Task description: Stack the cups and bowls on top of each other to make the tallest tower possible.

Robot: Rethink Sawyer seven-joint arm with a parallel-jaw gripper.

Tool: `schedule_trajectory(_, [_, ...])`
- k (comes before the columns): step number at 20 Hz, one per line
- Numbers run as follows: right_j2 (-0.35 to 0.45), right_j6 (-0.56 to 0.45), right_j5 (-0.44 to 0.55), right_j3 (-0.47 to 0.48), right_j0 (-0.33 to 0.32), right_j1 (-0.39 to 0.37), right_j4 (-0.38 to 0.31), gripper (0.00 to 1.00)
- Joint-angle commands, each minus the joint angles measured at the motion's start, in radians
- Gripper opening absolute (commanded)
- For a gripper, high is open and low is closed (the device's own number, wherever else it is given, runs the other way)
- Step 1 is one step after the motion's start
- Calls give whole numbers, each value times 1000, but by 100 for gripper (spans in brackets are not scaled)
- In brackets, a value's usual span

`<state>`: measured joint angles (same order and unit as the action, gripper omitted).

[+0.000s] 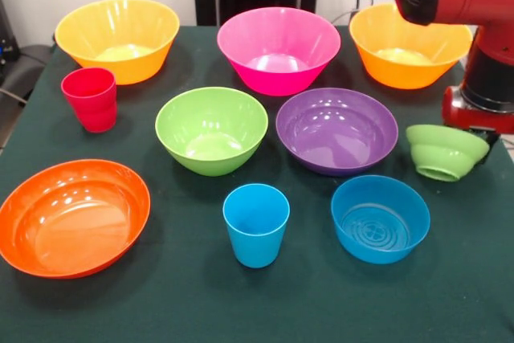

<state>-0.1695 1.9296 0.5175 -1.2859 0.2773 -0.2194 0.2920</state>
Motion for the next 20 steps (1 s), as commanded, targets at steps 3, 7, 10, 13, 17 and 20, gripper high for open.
schedule_trajectory(3, [66, -23, 31, -6, -55, -41, -100, 100])
schedule_trajectory(7, [88, -33, -20, -82, -81, -71, -127, 100])
schedule_trajectory(10, [94, -21, -24, -44, -87, -34, -137, 100])
schedule_trajectory(13, [99, -6, 11, -14, -84, -31, -131, 100])
schedule_trajectory(17, [106, 14, 59, 21, -81, -25, -113, 100])
schedule_trajectory(20, [102, 26, 67, 36, -77, -16, -106, 100])
